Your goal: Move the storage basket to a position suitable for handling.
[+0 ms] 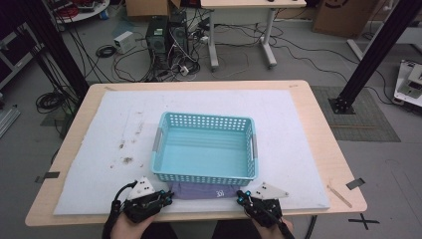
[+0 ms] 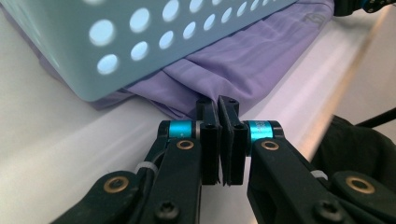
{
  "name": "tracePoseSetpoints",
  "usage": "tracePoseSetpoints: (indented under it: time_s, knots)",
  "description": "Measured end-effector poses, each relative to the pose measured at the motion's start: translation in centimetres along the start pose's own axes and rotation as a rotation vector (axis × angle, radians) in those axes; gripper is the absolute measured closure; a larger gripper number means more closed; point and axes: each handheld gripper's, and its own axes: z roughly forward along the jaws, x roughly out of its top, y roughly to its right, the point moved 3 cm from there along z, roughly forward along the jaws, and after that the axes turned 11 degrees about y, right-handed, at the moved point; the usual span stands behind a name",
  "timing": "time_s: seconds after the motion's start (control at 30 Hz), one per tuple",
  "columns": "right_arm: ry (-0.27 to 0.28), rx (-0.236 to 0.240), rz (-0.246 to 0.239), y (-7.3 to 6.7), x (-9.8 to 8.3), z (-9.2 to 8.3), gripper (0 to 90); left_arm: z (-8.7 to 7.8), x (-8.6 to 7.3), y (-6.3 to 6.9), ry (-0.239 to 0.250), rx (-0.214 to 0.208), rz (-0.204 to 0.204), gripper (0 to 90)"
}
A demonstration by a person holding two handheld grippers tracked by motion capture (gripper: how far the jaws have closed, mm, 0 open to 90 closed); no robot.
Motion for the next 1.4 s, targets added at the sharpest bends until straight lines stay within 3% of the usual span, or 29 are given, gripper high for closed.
tracePoseSetpoints:
  time_s: [0.07,0.1,0.13,0.23,0.27,0.37,0.43,0.5,0.57,0.6,0.63,0.67,0.7,0.8,0.83,0.9,0.93,1.0,1.03,1.07,1.17,1.27,1.4]
  knots:
    - [0.001,0.002,-0.002,-0.1,-0.1,-0.2,90.0,-0.1,-0.1,0.1,-0.002,-0.001,0.012,86.4]
    - [0.005,-0.003,-0.007,-0.2,-0.1,-0.4,87.8,-0.2,0.0,0.2,0.007,0.007,0.028,81.9]
    - [0.039,-0.013,-0.013,-0.3,0.0,-0.9,75.0,-0.6,0.2,0.3,0.028,0.036,0.040,56.7]
    - [0.060,-0.010,-0.005,-0.3,0.4,-1.8,69.2,-1.3,0.5,0.4,0.057,0.031,0.052,47.0]
    - [0.086,-0.009,-0.013,-0.7,0.9,-2.8,64.3,-1.8,0.7,0.4,0.078,0.025,0.057,45.2]
    - [0.113,-0.007,-0.024,-1.0,1.5,-3.9,61.0,-3.1,1.2,0.4,0.111,0.014,0.088,42.8]
    - [0.139,0.008,-0.031,-1.0,2.1,-5.1,57.6,-4.0,1.4,-0.1,0.133,0.008,0.083,35.4]
    - [0.169,0.018,-0.028,-0.7,2.6,-5.9,55.7,-4.9,1.7,-1.0,0.156,0.011,0.073,34.3]
    - [0.210,-0.004,-0.025,0.5,3.7,-6.9,53.2,-5.8,2.2,-2.1,0.184,0.035,0.062,30.5]
    - [0.222,-0.020,-0.027,1.0,4.1,-7.0,53.0,-6.6,2.8,-3.4,0.218,0.061,0.049,30.1]
    - [0.222,-0.020,-0.027,1.0,4.1,-7.0,53.0,-6.6,2.8,-3.4,0.218,0.061,0.049,30.1]
    - [0.246,-0.031,-0.024,2.3,5.0,-7.0,52.6,-7.0,3.2,-4.1,0.238,0.063,0.054,30.2]
    - [0.246,-0.031,-0.024,2.3,5.0,-7.0,52.6,-7.2,3.5,-4.5,0.250,0.054,0.072,30.2]
    - [0.275,-0.054,-0.027,4.4,6.4,-6.3,52.2,-7.3,4.6,-5.8,0.293,0.071,0.161,29.8]
    - [0.275,-0.054,-0.027,4.4,6.4,-6.3,52.2,-7.2,5.0,-6.2,0.307,0.044,0.163,29.8]
    - [0.275,-0.057,-0.030,5.3,7.2,-5.4,51.1,-6.7,5.8,-6.9,0.338,0.041,0.168,29.8]
    - [0.271,-0.057,-0.031,5.9,7.8,-4.6,50.6,-6.3,6.3,-7.4,0.343,0.036,0.166,29.8]
    - [0.269,-0.066,-0.036,6.4,8.2,-3.9,50.3,-5.4,7.3,-8.5,0.335,0.011,0.107,29.5]
    - [0.264,-0.059,-0.033,6.6,8.3,-3.5,50.3,-5.4,7.3,-8.5,0.335,0.011,0.107,29.0]
    - [0.258,-0.060,-0.027,6.9,8.4,-3.1,49.4,-4.5,8.0,-9.3,0.305,-0.013,0.079,29.0]
    - [0.245,-0.054,-0.014,7.4,8.6,-2.3,48.1,-3.5,8.5,-10.1,0.263,-0.010,0.056,29.0]
    - [0.234,-0.061,0.003,8.1,8.8,-1.3,45.5,-1.7,9.0,-11.3,0.197,-0.023,-0.039,26.3]
    - [0.220,-0.063,0.026,8.6,8.9,-0.6,43.9,-0.7,9.4,-11.7,0.190,-0.018,-0.054,26.1]
